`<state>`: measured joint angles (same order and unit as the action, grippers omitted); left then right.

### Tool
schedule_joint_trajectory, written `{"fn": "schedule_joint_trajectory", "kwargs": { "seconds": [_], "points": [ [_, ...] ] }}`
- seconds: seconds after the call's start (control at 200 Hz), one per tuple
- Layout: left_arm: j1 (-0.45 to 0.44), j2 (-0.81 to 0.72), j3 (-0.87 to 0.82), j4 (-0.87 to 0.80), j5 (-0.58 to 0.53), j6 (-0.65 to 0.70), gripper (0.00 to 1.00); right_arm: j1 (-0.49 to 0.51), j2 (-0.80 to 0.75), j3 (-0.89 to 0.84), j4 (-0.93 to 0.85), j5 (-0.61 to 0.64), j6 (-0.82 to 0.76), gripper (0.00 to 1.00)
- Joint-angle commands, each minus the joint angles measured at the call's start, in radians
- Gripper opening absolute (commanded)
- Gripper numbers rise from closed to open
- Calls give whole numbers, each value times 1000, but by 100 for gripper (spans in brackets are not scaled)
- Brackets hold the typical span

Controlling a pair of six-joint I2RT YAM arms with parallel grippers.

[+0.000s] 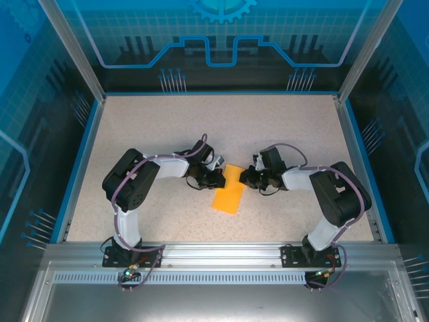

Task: Fold a paper plane with a square sheet of paper (pick it up from the middle)
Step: Fold the square sheet of paper in half at the center of the table.

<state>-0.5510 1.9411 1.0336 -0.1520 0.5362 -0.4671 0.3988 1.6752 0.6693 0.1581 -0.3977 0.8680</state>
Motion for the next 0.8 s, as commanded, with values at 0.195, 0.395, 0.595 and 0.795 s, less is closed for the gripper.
{"fn": "schedule_joint_trajectory", "kwargs": {
  "seconds": [0.195,0.395,0.595,0.795],
  "points": [
    [-3,108,-53,-149,-219,35,0,-25,82,38,-38,6,-21,12],
    [-3,108,-59,-149,-223,37,0,-26,80,79,-113,43,-9,11],
    [-2,103,-60,-153,-229,42,0,-35,47,131,-122,11,-17,12],
    [-3,101,-62,-153,-230,44,0,-51,74,155,-152,28,-42,12]
  ]
}}
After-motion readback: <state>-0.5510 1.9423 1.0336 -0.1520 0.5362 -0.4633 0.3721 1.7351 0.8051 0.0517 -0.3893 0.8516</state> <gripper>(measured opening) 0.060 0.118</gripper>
